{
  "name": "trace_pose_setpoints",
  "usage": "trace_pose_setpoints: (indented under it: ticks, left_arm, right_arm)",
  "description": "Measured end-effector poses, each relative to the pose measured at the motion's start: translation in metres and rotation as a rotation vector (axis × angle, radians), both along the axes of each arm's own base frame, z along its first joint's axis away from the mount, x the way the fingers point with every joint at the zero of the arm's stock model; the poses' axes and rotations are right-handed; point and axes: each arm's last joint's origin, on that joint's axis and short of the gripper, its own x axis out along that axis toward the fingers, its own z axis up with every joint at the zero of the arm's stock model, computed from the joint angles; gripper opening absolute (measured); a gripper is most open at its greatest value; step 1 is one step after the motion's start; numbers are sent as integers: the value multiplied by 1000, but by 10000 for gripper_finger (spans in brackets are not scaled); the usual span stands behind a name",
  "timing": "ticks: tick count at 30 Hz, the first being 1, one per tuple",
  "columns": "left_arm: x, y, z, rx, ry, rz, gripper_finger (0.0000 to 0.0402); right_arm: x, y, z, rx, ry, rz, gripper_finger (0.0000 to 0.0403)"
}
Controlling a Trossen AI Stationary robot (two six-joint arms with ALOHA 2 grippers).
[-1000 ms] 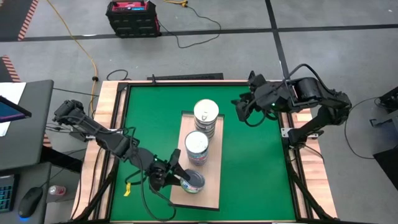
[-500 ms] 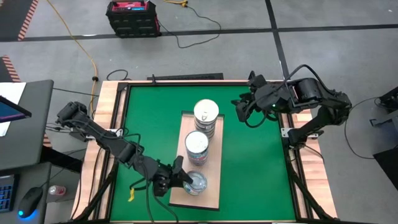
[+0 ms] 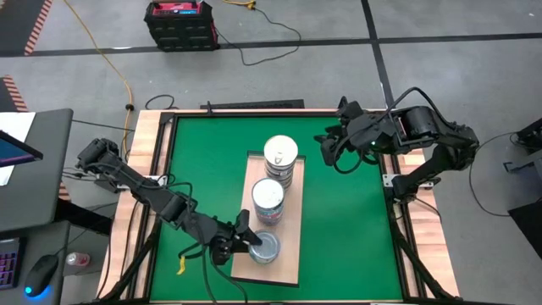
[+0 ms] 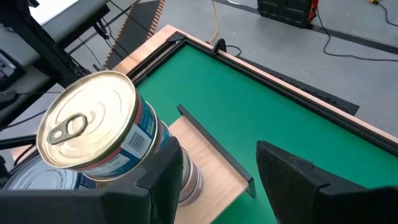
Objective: Stack canned seafood by type on shelf
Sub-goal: Stack the green white tuna can on top of the other green white tuna cans on the shelf
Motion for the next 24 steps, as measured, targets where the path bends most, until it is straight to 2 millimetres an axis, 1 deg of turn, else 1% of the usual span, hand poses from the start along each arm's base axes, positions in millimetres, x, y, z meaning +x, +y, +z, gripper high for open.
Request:
trace_pose_setpoints:
  ticks: [8, 17, 21, 24]
  left_arm:
    - [1, 1, -2, -16, 19, -15, 220]
    - [0, 5, 1, -52, 23, -6, 268]
    - [0, 6, 2, -37, 11, -10, 280]
    - [-3, 8, 5, -30, 7, -12, 281]
  right_arm:
    - [1, 0, 1, -3, -6, 3, 228]
    - [1, 0, 1, -3, -6, 3, 228]
    - [1, 0, 1, -3, -5, 3, 228]
    - [1, 0, 0, -7, -2, 6, 228]
